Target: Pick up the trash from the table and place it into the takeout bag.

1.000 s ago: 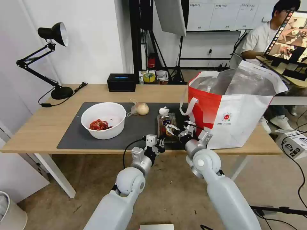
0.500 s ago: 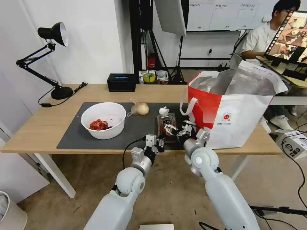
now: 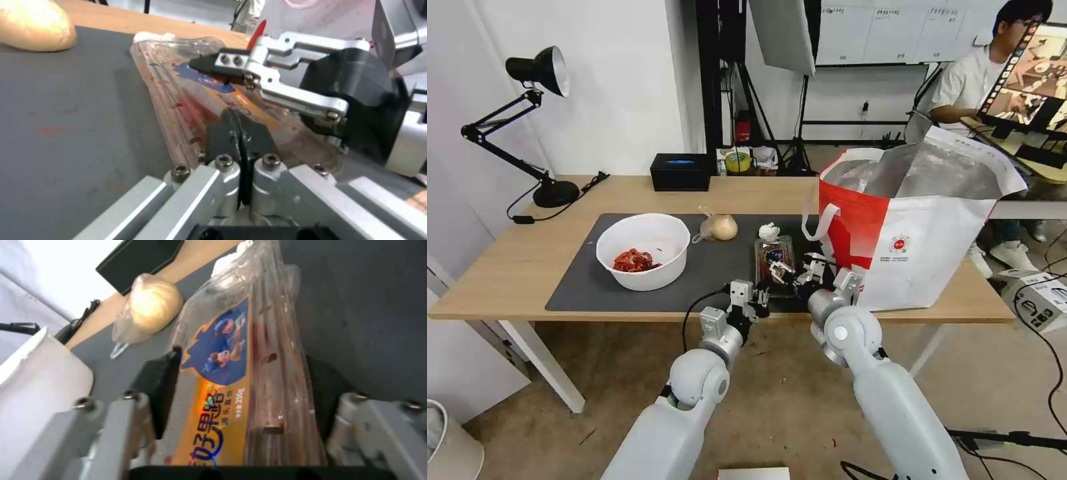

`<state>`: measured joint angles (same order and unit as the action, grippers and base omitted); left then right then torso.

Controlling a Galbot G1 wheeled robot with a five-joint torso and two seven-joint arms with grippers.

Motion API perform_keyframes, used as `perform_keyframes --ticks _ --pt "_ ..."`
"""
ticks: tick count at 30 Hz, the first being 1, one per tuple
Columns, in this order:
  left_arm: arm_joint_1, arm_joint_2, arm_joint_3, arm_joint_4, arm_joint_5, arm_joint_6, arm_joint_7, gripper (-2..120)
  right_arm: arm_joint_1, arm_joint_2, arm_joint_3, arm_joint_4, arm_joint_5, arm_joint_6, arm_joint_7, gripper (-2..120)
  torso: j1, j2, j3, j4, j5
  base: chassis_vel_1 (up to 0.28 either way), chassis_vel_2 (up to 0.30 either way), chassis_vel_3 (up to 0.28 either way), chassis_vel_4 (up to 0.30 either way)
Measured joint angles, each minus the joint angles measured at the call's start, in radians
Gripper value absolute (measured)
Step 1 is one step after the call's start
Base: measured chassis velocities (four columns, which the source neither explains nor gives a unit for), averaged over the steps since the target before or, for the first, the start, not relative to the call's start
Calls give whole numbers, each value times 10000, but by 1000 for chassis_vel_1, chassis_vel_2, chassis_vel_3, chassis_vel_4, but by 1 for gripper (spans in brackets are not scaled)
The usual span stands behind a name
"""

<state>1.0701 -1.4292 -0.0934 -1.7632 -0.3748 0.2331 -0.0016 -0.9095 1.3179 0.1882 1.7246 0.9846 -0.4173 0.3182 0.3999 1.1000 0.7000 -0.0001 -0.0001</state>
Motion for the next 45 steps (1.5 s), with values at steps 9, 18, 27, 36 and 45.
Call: perform_keyframes --ticks 9,18,27,36,45 --pt "19 16 -8 -2 4 -11 0 0 -114 36 23 -3 19 -64 115 22 0 0 0 1 2 0 0 0 0" --pt "15 29 27 -25 6 -9 0 0 -198 13 72 74 29 -67 110 0 0 0 0 2 1 0 0 0 0" --pt "38 62 25 -78 4 -18 -2 0 -239 8 96 88 30 -67 102 0 0 0 1 2 1 0 0 0 0" --pt "110 118 -89 -169 133 -429 111 28 -242 1 108 151 16 -75 102 0 0 0 1 2 1 0 0 0 0" --pt "329 237 -387 -481 292 -702 284 65 -235 -3 100 238 9 -84 65 0 1 0 1 1 1 0 0 0 0"
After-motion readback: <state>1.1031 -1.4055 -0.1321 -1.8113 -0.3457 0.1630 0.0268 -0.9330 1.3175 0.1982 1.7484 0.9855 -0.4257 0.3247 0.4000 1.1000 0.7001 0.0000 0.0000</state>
